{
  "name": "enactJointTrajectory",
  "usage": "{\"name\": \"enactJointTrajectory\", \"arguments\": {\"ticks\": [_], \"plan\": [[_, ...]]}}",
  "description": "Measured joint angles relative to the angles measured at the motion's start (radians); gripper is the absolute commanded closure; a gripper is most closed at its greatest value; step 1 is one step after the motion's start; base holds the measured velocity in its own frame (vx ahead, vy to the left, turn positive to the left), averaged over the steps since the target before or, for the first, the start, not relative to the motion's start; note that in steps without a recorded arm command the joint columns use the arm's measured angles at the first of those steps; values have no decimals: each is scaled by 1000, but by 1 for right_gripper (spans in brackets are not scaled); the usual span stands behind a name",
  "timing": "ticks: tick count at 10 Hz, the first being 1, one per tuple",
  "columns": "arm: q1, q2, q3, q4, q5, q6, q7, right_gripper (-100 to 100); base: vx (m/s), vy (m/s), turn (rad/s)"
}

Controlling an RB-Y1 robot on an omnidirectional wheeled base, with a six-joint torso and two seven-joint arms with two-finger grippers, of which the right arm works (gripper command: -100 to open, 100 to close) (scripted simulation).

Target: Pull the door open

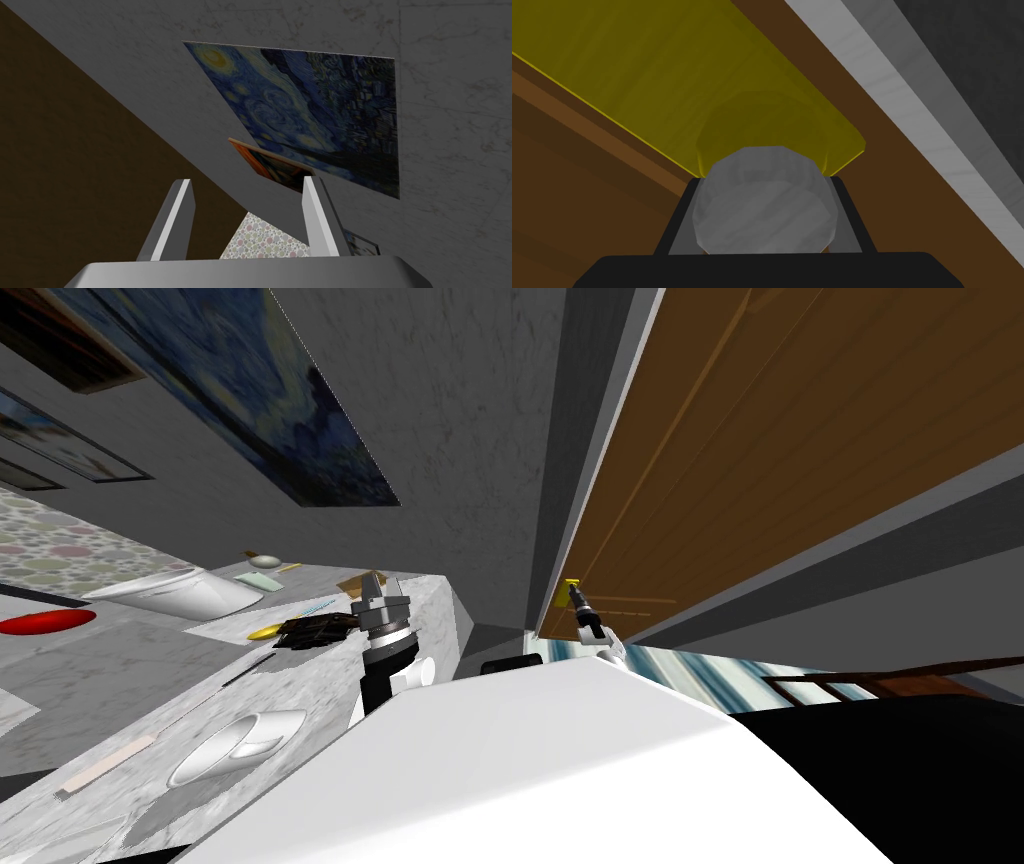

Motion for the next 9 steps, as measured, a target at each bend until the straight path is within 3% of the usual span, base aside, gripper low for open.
{"name": "enactJointTrajectory", "arguments": {"ticks": [5, 9], "plan": [[6, -14, 12, -1, -67, -4, -112, 100, -36, -13, 49], [14, -30, 24, -1, -143, -8, -214, 100, -47, -16, 57]]}}
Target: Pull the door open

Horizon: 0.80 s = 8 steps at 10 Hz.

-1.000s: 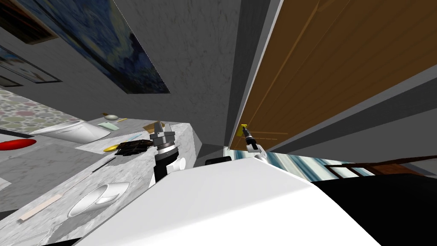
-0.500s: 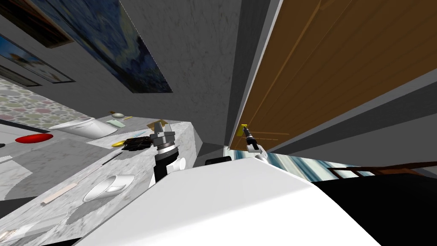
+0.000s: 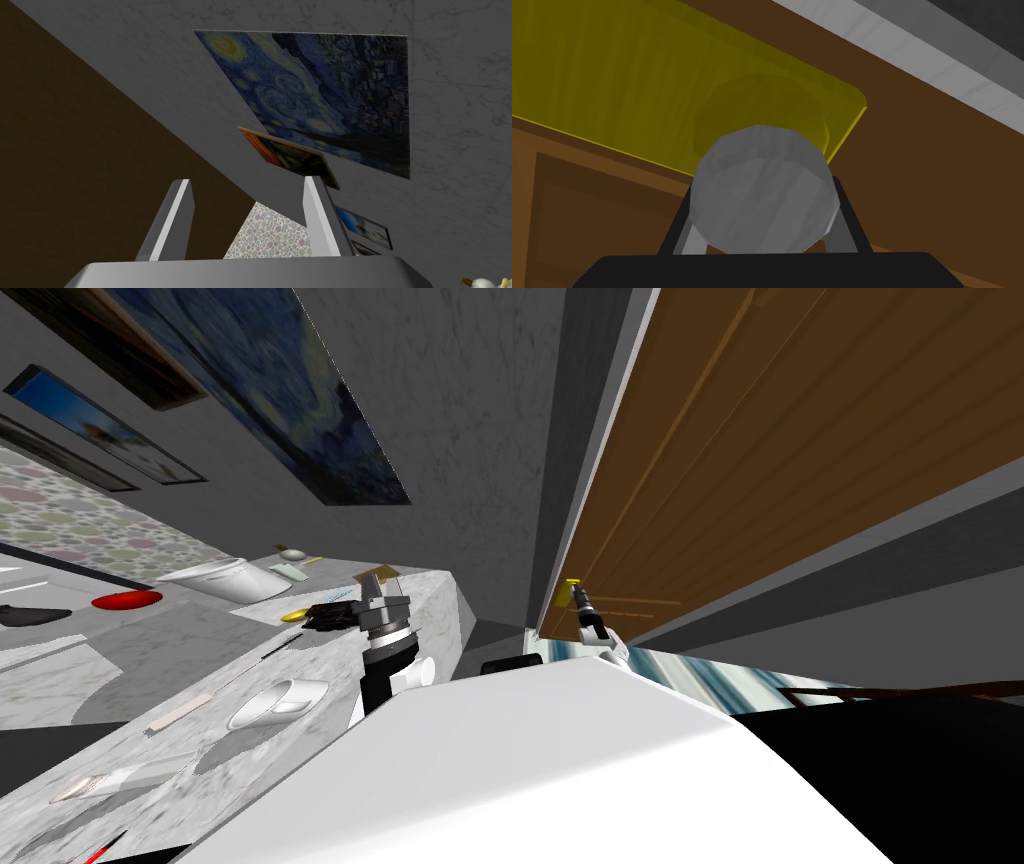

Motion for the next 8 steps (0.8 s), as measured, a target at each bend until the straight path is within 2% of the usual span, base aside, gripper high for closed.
{"name": "enactJointTrajectory", "arguments": {"ticks": [8], "plan": [[13, -27, 23, 1, -132, -7, -187, 100, -45, -16, 61]]}}
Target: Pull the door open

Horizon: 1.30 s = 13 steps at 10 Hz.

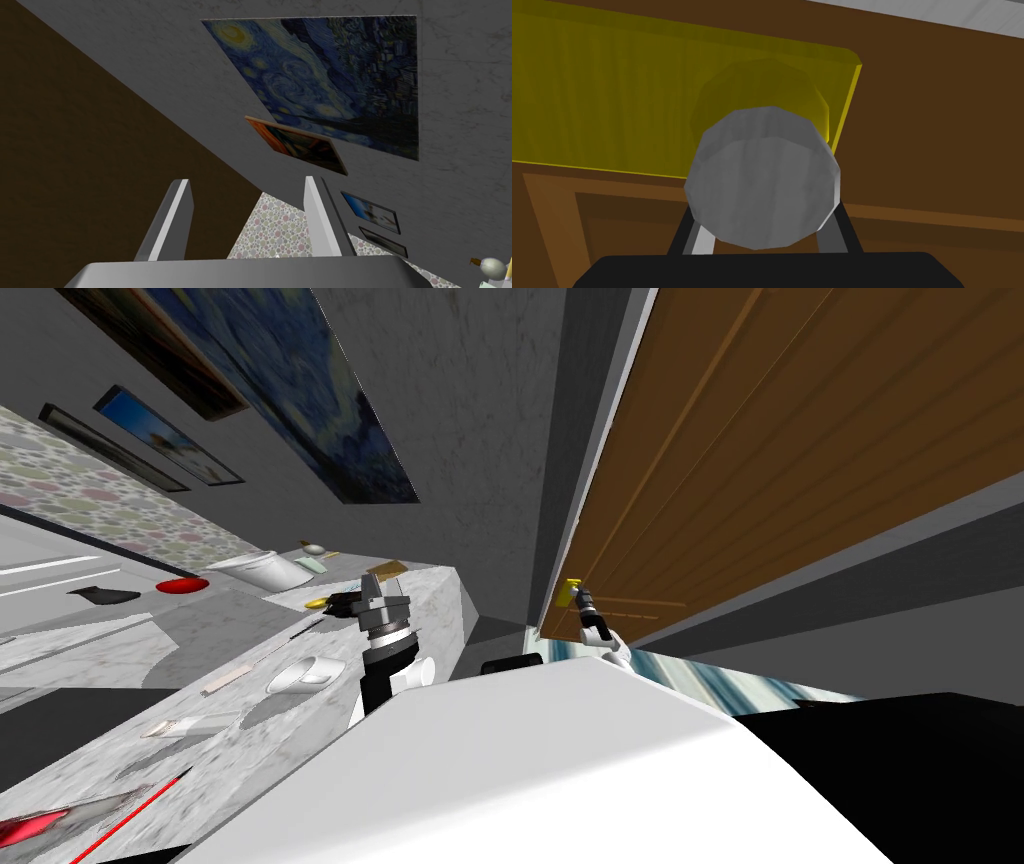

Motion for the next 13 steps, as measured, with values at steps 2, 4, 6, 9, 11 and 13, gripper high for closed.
{"name": "enactJointTrajectory", "arguments": {"ticks": [2, 4, 6, 9, 11, 13], "plan": [[4, -10, 8, 4, -47, -7, -53, 100, -50, -15, 67], [7, -16, 15, 4, -81, -7, -102, 100, -47, -9, 53], [14, -23, 20, 1, -113, -6, -149, 100, -56, -14, 89], [18, -33, 31, 0, -173, -6, -226, 100, -43, -10, 46], [23, -41, 38, 4, -205, -11, -273, 100, -51, -12, 87], [22, -49, 47, 13, -244, -19, -326, 100, -49, -7, 62]]}}
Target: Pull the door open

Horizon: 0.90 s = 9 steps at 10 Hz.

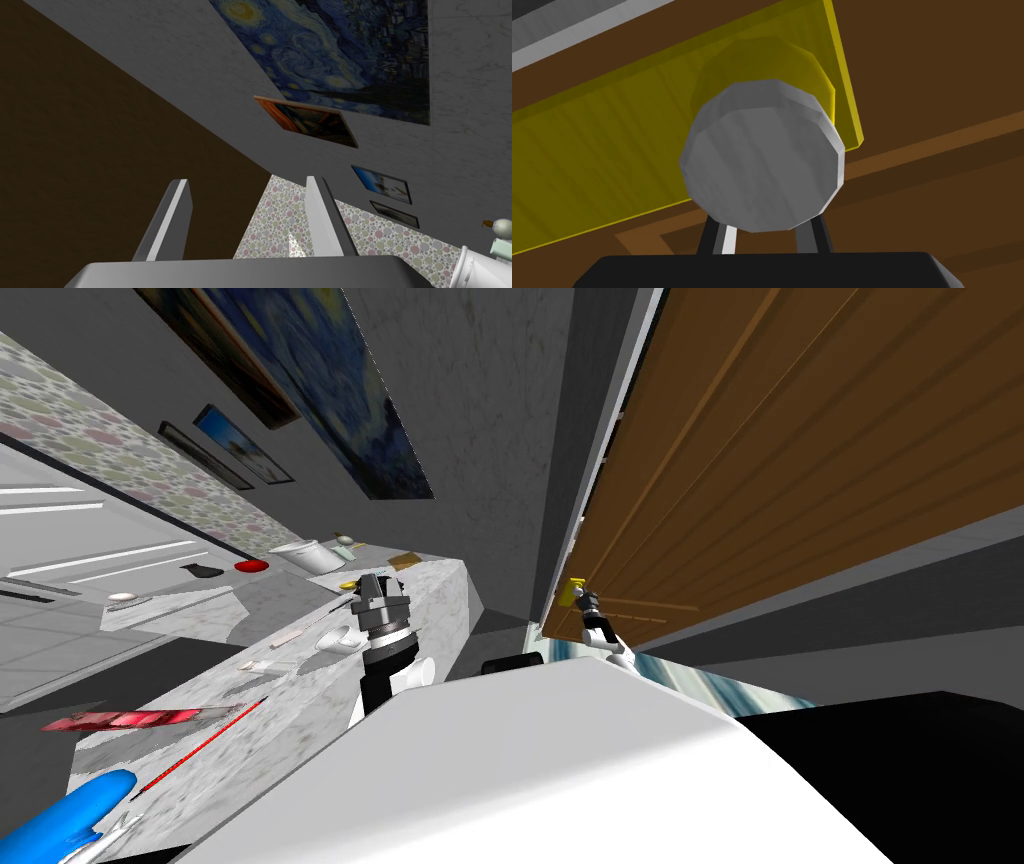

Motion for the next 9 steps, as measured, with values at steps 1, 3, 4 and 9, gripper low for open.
{"name": "enactJointTrajectory", "arguments": {"ticks": [1, 3, 4, 9], "plan": [[2, -4, 4, 0, -20, -2, -27, 100, -36, -6, 28], [12, -5, 8, -11, -49, 4, -66, 100, -38, -14, 57], [12, -10, 12, -8, -61, 2, -88, 100, -40, 0, 59], [17, -24, 29, -5, -145, -2, -208, 100, -45, -4, 63]]}}
